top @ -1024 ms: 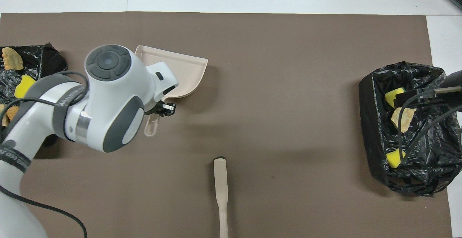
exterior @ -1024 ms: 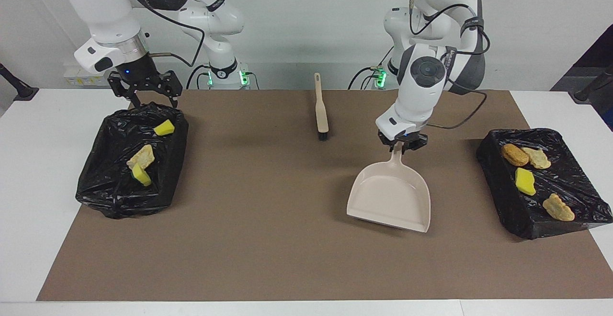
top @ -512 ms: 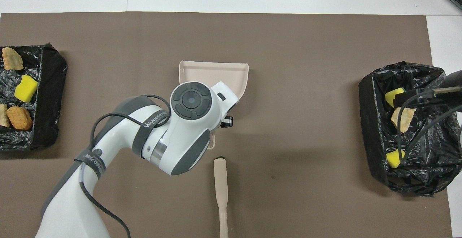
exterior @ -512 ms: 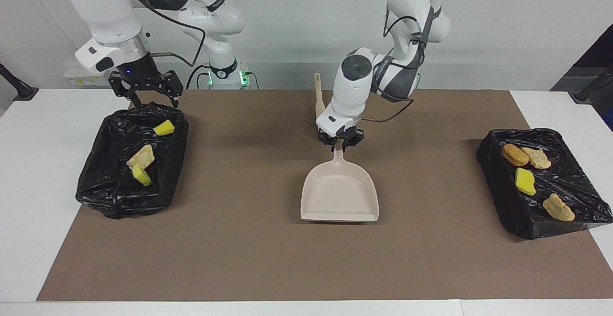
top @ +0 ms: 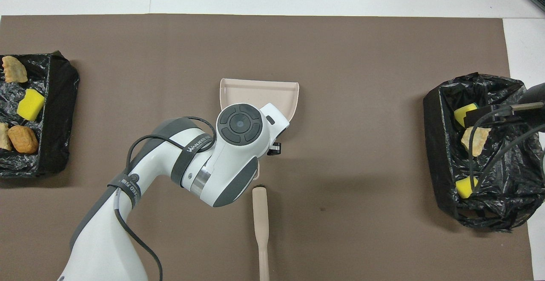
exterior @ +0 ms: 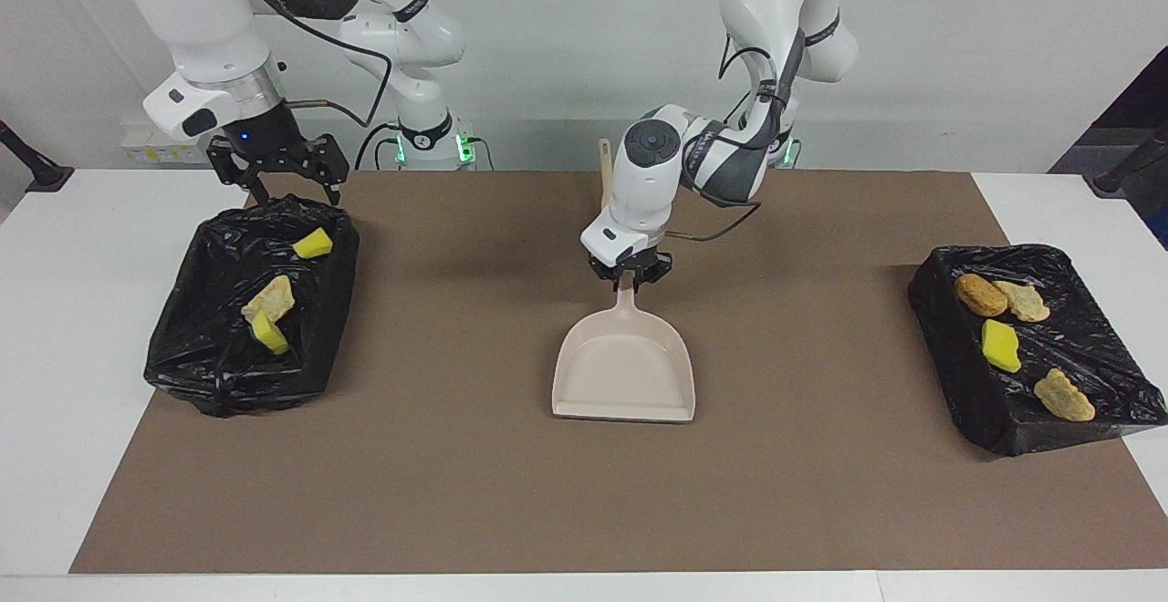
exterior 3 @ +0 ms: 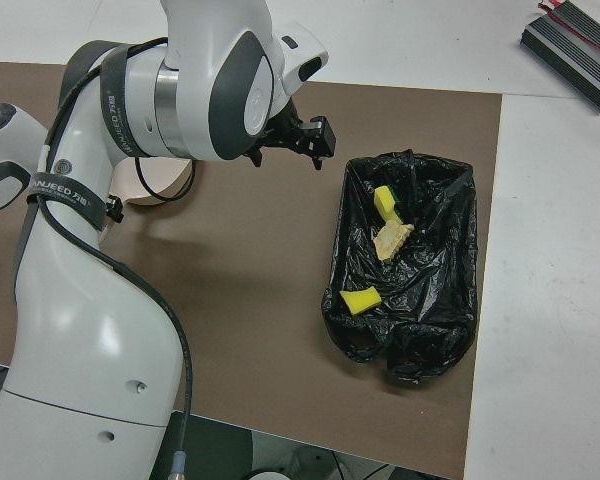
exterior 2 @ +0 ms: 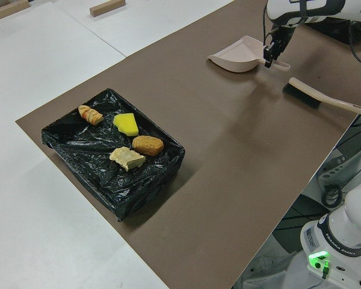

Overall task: Sweep and dump trash in bin
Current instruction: 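Bring the empty dustpan back and set it on the table with the left gripper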

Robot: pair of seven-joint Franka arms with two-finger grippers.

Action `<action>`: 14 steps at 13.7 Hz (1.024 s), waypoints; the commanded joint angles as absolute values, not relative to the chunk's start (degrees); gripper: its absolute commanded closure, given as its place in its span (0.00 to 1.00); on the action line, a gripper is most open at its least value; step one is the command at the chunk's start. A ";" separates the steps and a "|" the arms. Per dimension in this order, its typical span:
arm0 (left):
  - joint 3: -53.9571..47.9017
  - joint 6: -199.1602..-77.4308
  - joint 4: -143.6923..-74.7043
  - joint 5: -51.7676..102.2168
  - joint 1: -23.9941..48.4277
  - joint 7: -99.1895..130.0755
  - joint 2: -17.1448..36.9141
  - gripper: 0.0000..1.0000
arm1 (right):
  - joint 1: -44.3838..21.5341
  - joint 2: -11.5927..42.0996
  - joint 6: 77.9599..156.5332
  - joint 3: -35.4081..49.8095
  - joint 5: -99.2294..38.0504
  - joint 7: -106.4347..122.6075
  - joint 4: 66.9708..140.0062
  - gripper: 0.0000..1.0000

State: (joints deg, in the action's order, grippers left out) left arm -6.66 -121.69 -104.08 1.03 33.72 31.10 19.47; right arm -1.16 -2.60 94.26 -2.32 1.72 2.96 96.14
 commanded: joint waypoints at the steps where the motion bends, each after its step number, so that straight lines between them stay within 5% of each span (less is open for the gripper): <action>1: -5.36 -121.91 -104.59 1.76 34.90 30.94 18.90 0.46 | -0.88 -3.52 93.87 -2.02 2.37 2.11 96.68 0.00; 3: -5.36 -119.98 -104.06 1.76 32.36 26.92 17.94 0.00 | -0.88 -3.52 93.87 -2.02 2.37 2.11 96.68 0.00; 8: -4.84 -114.10 -104.41 1.76 28.22 24.26 12.75 0.00 | -0.88 -3.52 93.87 -2.02 2.37 2.11 96.68 0.00; 14: -4.66 -104.09 -103.54 1.76 14.53 8.82 0.72 0.00 | -0.88 -3.52 93.87 -2.02 2.37 2.11 96.68 0.00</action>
State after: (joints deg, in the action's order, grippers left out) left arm -4.35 -108.18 -103.15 1.03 18.70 14.72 5.72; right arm -1.16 -2.60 94.26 -2.32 1.72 2.96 96.14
